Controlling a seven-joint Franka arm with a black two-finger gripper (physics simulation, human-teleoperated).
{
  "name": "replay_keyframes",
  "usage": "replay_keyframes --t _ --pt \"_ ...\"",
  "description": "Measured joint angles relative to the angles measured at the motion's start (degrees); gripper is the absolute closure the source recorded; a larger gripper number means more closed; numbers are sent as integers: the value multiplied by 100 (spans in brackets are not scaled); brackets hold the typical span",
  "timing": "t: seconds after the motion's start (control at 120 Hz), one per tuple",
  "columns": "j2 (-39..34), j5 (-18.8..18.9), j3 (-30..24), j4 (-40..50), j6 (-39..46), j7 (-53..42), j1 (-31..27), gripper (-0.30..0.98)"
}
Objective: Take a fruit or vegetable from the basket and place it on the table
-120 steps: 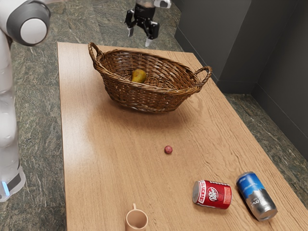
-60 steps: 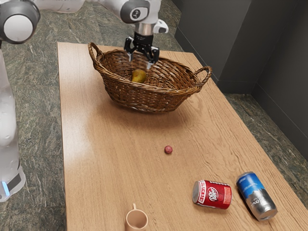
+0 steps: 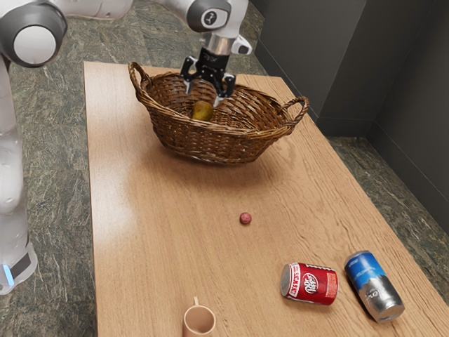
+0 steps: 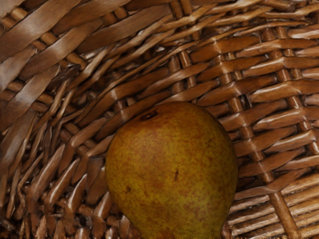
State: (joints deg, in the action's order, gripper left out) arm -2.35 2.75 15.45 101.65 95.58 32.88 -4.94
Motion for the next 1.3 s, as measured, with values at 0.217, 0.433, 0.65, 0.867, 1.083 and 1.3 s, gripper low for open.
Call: replay_keyframes --t 0.217,0.433,0.65,0.867,1.083,1.3 --pt "387 -15 -14 -196 -86 182 -79 4" --pt "494 -96 -10 -213 -47 304 -50 4" --pt "553 -148 13 -221 210 385 -120 4" --pt "673 -285 54 -188 527 435 -246 5" --pt "710 -309 69 -145 574 471 -238 5" --pt "744 -309 72 -160 579 496 -298 5"
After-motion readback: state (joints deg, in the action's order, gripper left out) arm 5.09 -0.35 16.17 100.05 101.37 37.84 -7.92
